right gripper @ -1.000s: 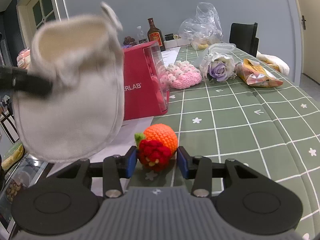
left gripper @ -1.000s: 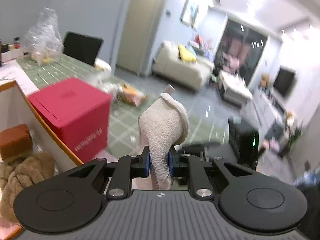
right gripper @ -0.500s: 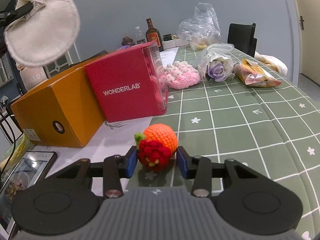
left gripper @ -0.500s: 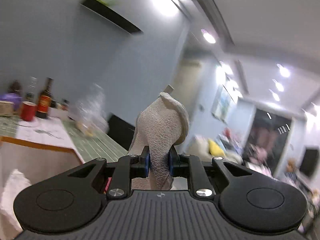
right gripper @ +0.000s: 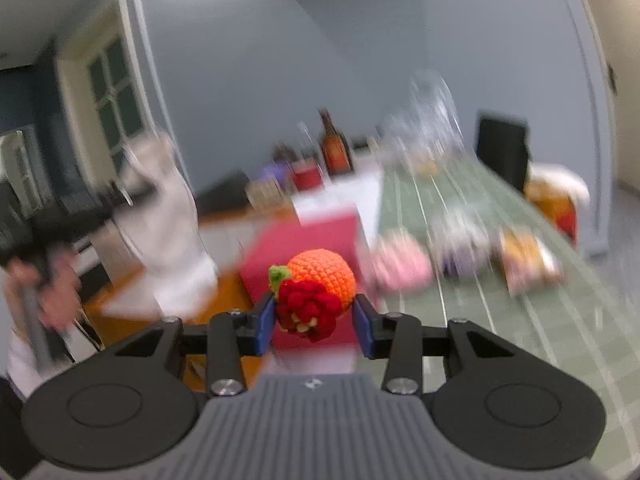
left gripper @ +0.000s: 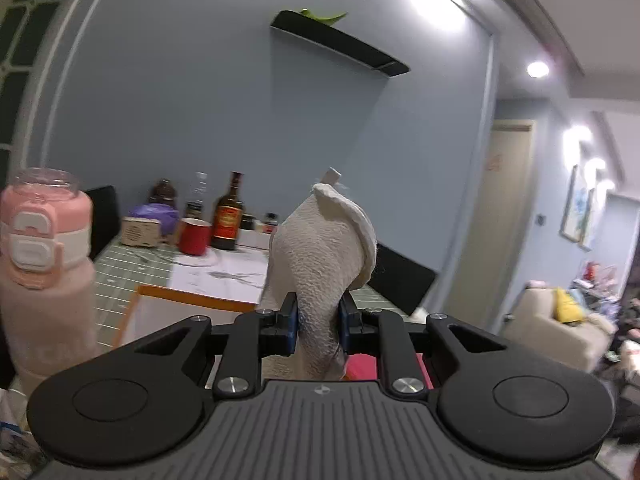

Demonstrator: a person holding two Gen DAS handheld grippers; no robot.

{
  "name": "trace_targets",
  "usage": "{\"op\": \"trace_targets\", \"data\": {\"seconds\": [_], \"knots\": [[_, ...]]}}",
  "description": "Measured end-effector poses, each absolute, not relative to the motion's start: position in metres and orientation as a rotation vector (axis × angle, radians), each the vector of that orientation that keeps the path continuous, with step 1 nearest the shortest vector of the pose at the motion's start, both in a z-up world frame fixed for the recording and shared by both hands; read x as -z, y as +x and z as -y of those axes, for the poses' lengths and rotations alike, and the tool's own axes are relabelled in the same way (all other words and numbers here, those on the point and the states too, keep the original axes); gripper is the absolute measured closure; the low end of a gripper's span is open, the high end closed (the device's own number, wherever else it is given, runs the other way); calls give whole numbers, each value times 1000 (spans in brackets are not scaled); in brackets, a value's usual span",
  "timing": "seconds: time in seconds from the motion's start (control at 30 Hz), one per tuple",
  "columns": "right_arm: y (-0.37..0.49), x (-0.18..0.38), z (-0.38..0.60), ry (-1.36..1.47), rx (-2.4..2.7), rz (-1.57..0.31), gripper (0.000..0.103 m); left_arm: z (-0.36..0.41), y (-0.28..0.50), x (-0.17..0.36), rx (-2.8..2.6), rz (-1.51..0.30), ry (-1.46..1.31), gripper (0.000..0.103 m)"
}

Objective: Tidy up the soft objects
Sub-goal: 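Lift the white pad and the strawberry and carry both over the orange box, then open both grippers to drop the pad and strawberry into the box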

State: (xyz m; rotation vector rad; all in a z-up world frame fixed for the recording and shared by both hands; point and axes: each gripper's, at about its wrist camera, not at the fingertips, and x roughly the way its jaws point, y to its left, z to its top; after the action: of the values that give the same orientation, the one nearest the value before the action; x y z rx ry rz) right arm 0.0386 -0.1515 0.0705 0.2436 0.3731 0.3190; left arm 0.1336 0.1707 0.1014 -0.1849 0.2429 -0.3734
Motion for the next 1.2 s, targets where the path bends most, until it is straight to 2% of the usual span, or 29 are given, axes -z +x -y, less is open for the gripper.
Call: {"op": "trace_targets", "data": {"seconds": [0.2,0.43,0.63,0.73,0.77,0.8,0.87,0.9,0.93,0.97,1.2], "knots": [[103,-97,107,237,-429,-341,62,-185,153,-98,318,-383,-258,81],[168,-60,61,374,-604,-379,62,-187,164,-85,246,-443,-204,81],[169,-34,45,384,-678,-317,62,-195,175,-78,217,-523,-245,79],[164,-31,38,318,-638,-310,62,-193,173,-78,202,-513,-229,69],[165,-29,37,317,-634,-307,62,-191,172,-78,209,-502,-220,56],[164,-28,37,320,-621,-302,62,-189,172,-78,216,-483,-214,48],[160,-27,39,324,-599,-288,62,-188,167,-79,232,-406,-208,22],[159,-27,38,318,-589,-281,62,-188,162,-81,233,-363,-203,15],[157,-27,39,311,-582,-278,62,-189,159,-85,227,-337,-203,3],[157,-26,39,306,-575,-277,62,-190,157,-87,221,-316,-202,0],[153,-22,33,257,-567,-283,62,-196,151,-96,218,-286,-242,0]]}}
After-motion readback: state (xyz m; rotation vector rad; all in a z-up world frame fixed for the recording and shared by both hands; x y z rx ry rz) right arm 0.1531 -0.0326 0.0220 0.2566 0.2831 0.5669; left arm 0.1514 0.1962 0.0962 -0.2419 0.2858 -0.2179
